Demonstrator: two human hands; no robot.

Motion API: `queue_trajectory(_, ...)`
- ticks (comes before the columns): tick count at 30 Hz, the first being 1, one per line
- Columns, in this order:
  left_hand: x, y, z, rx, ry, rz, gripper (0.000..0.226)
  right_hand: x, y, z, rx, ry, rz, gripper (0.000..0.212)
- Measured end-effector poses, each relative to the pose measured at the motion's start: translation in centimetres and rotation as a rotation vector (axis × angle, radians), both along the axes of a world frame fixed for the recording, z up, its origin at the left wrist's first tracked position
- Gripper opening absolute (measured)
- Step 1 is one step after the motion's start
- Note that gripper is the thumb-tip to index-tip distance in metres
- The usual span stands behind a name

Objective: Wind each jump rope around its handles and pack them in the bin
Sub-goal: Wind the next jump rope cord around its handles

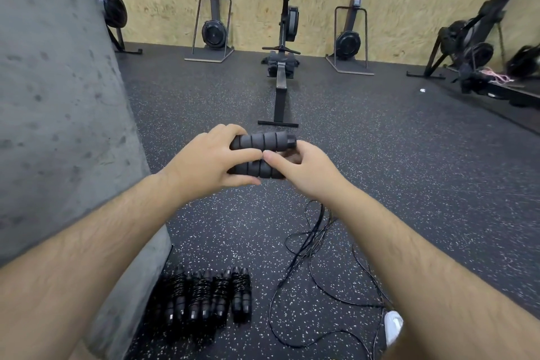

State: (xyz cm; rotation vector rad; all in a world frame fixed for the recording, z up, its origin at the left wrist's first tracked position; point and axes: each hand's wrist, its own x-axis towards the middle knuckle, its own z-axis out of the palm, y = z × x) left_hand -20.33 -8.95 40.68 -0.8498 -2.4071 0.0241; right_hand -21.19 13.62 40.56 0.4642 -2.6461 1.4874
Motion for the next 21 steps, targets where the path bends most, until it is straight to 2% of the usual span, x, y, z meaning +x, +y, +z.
queue_trajectory(3, 0.0, 0.2, -0.3, -0.066, 0.020, -0.004, 0.048, 0.3, 1.0, 0.7, 0.133, 0.011, 0.013, 0.032)
queue_trajectory(6, 0.0, 0.3, -0.7, -0.072, 0.000, 0.046, 0.047, 1.0, 1.6, 1.3, 0.266, -0.056, 0.041, 0.042)
queue_trajectory(9, 0.0, 0.2, -0.9, -0.084, -0.038, 0.095, 0.049, 1.4, 1.4, 1.3, 0.447, 0.062, 0.049, 0.043)
queue_trajectory(11, 0.0, 0.3, -0.8, -0.079, -0.045, 0.108, 0.050, 1.5, 1.1, 1.4, 0.492, 0.152, 0.042, 0.039)
queue_trajectory(13, 0.1, 0.6, -0.6, -0.021, -0.089, 0.146, 0.057, 1.5, 1.0, 1.6, 0.535, 0.216, 0.020, 0.037)
queue_trajectory(16, 0.3, 1.3, -0.3, 0.060, -0.148, 0.202, 0.083, 1.5, 0.9, 1.7, 0.583, 0.264, -0.063, 0.038)
queue_trajectory(19, 0.3, 1.5, -0.4, -0.033, -0.079, 0.242, 0.091, 1.7, 0.7, 2.1, 0.632, 0.308, -0.164, 0.043)
queue_trajectory(21, 0.2, 1.2, -0.5, -0.077, -0.049, 0.243, 0.089, 1.8, 0.9, 2.3, 0.599, 0.244, -0.153, 0.048)
